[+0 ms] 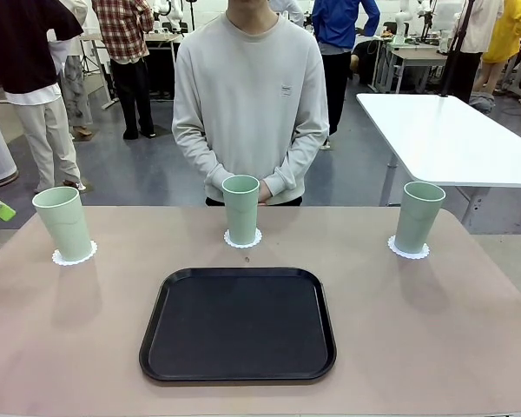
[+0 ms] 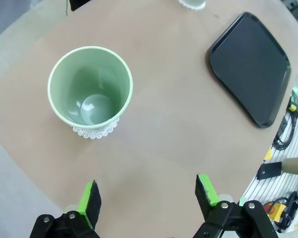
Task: Place coasters on the table and set cups on them.
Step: Take one Reusable plastic cup from the Flat Tray and place it on a coaster set by the human.
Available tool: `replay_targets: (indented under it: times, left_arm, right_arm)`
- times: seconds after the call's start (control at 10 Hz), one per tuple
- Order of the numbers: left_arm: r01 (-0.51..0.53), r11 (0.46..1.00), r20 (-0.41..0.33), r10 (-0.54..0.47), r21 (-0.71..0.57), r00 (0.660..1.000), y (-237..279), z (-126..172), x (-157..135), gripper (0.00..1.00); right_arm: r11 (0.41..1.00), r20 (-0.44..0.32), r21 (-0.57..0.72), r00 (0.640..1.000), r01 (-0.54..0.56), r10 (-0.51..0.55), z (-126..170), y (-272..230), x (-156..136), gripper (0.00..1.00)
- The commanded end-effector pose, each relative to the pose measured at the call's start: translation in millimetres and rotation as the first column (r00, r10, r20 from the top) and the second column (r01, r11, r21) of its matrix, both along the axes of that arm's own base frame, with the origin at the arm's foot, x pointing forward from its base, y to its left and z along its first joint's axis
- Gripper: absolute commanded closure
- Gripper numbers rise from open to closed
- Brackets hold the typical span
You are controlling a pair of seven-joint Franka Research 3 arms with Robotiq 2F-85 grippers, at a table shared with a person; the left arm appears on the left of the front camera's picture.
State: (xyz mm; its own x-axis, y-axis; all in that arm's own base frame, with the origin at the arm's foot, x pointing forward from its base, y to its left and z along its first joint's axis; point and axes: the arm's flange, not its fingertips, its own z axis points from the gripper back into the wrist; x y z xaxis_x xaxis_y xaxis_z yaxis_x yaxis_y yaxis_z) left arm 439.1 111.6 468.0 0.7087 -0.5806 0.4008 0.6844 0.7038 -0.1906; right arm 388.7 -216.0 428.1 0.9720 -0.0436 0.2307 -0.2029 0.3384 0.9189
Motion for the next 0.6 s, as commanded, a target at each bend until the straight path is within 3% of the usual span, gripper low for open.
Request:
replay_targets:
  times: [0.0,0.2,0.3,0.5]
  left_arm:
    - [-0.041,0.995,0.025,0.038,0.090,0.999,-15.0,1.0,-16.9,0.00]
    - [-0.054,0.992,0.047,0.049,0.118,0.998,-11.4,-2.9,-28.2,0.00]
    - [-0.012,0.998,0.023,0.011,0.061,1.000,-6.7,7.1,-10.6,0.00]
    - [-0.012,0.998,0.023,0.011,0.061,1.000,-6.7,7.1,-10.6,0.00]
  right_arm:
    - [1.000,0.003,0.001,1.000,0.001,-0.001,0.6,-0.4,-0.6,0.00]
    - [1.000,0.003,0.001,1.000,0.001,-0.001,0.6,-0.4,-0.6,0.00]
    - [1.000,0.003,0.001,1.000,0.001,-0.001,0.6,-0.4,-0.6,0.00]
    - [1.000,0.003,0.001,1.000,0.001,-0.001,0.6,-0.4,-0.6,0.00]
